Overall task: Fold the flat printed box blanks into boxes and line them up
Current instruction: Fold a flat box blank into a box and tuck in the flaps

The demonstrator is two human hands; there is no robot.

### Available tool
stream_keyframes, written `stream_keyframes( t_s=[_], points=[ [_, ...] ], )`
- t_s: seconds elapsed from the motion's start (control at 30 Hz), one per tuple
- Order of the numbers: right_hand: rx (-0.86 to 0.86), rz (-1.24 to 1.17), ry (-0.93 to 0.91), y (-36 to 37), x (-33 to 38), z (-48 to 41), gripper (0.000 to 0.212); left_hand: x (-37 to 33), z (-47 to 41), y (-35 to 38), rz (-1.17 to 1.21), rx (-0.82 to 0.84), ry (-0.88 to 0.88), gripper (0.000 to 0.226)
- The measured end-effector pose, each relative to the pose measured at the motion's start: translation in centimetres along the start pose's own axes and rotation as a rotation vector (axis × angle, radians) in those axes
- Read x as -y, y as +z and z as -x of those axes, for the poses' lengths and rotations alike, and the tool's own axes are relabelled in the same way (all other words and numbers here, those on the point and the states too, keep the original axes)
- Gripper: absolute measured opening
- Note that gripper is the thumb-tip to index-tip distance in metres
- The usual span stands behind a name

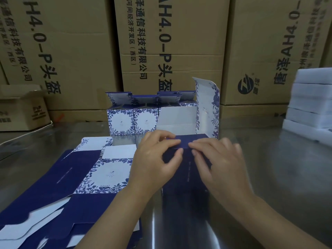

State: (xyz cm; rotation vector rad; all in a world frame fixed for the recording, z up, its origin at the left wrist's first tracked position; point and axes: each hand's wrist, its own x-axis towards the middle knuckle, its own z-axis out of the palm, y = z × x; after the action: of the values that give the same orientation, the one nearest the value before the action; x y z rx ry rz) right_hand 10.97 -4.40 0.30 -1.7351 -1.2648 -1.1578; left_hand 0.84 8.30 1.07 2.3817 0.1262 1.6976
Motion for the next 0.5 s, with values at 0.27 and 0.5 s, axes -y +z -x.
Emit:
stream_keyframes(
  t_s=[0.27,0.5],
  points=[
    [0.042,-0.07,0.108,-0.01,-0.18,0.05,0.026,0.2,0.09,-0.15,-0.032,0.008,0.014,0.025],
    [0.057,-0.058,0.131,-0.08,-0.08,-0.01,0.015,0.16,0.14,0.04,0.008,0.012,0.012,0.023]
  ],
)
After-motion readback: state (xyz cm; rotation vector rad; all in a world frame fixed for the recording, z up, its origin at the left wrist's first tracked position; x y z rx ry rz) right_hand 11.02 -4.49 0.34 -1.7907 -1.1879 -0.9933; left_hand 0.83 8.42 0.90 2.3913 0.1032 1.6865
